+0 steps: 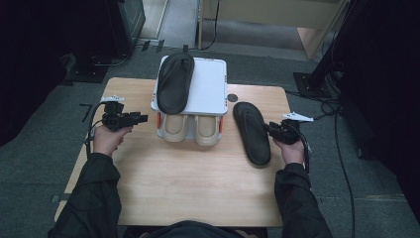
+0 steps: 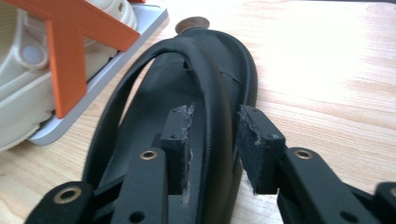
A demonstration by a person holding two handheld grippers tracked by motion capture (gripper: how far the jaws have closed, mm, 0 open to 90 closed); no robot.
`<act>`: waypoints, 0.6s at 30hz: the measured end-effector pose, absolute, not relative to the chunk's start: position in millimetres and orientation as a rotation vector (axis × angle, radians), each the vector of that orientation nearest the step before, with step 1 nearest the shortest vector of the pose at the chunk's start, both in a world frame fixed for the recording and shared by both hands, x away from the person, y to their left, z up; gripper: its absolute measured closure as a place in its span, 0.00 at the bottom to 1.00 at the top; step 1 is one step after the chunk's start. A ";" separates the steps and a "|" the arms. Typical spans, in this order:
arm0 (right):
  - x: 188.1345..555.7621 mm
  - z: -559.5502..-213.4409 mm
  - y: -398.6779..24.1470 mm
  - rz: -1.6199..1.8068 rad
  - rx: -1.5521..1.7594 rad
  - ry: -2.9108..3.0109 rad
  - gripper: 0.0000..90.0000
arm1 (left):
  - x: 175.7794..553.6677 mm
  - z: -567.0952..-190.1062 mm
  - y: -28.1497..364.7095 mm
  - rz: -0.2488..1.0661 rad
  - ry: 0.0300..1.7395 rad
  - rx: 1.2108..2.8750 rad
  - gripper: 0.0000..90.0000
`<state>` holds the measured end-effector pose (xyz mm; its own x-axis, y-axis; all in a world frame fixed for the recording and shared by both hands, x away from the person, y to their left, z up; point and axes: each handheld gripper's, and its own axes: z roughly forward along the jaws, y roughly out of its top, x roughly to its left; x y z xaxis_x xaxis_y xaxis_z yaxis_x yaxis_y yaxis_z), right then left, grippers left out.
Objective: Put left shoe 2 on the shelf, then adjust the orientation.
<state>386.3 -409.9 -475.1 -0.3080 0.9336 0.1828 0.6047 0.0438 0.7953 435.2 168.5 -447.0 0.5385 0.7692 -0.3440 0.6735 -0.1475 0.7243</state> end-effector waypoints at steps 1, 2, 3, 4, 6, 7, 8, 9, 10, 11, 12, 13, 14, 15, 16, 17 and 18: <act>388.2 -476.6 -410.4 1.159 1.547 1.951 0.70 | 434.3 -447.1 169.3 0.133 1.183 1.869 0.58; 390.1 -478.0 -410.3 1.156 1.553 1.954 0.70 | 433.5 -447.0 169.9 0.133 1.185 1.869 0.58; 392.1 -479.4 -410.1 1.149 1.555 1.957 0.70 | 432.5 -447.0 170.7 0.137 1.185 1.868 0.58; 394.2 -480.7 -410.0 1.141 1.556 1.966 0.70 | 431.4 -446.8 171.3 0.135 1.187 1.864 0.58; 398.2 -483.2 -409.3 1.132 1.564 1.973 0.70 | 429.4 -446.4 172.6 0.136 1.187 1.863 0.58; 400.0 -484.4 -408.9 1.128 1.570 1.974 0.70 | 428.4 -446.5 173.2 0.137 1.187 1.864 0.58; 401.6 -485.6 -408.6 1.128 1.569 1.979 0.70 | 427.5 -446.7 173.7 0.138 1.187 1.863 0.57; 403.2 -486.6 -408.3 1.117 1.568 1.987 0.71 | 426.6 -446.9 174.4 0.139 1.189 1.865 0.57; 404.8 -487.2 -407.7 1.109 1.571 1.992 0.71 | 425.5 -447.1 175.2 0.140 1.191 1.865 0.57; 406.1 -488.0 -407.0 1.108 1.571 1.999 0.72 | 424.7 -447.2 176.1 0.140 1.194 1.864 0.57; 407.5 -488.5 -406.5 1.102 1.566 2.005 0.72 | 423.9 -447.1 177.0 0.140 1.196 1.866 0.57; 408.7 -488.9 -405.5 1.101 1.569 2.007 0.73 | 423.0 -446.9 177.7 0.145 1.196 1.863 0.57; 409.7 -489.3 -404.8 1.097 1.565 2.016 0.74 | 422.0 -446.5 178.4 0.144 1.200 1.856 0.57; 410.8 -489.9 -403.5 1.093 1.565 2.019 0.75 | 421.4 -446.3 179.1 0.146 1.199 1.855 0.57; 411.7 -490.3 -402.5 1.087 1.565 2.026 0.76 | 420.9 -446.2 179.7 0.148 1.199 1.856 0.57; 412.6 -490.8 -401.6 1.083 1.557 2.035 0.76 | 420.5 -446.3 180.0 0.149 1.200 1.857 0.57; 413.2 -491.2 -400.3 1.076 1.561 2.036 0.77 | 420.4 -446.5 180.4 0.149 1.200 1.856 0.57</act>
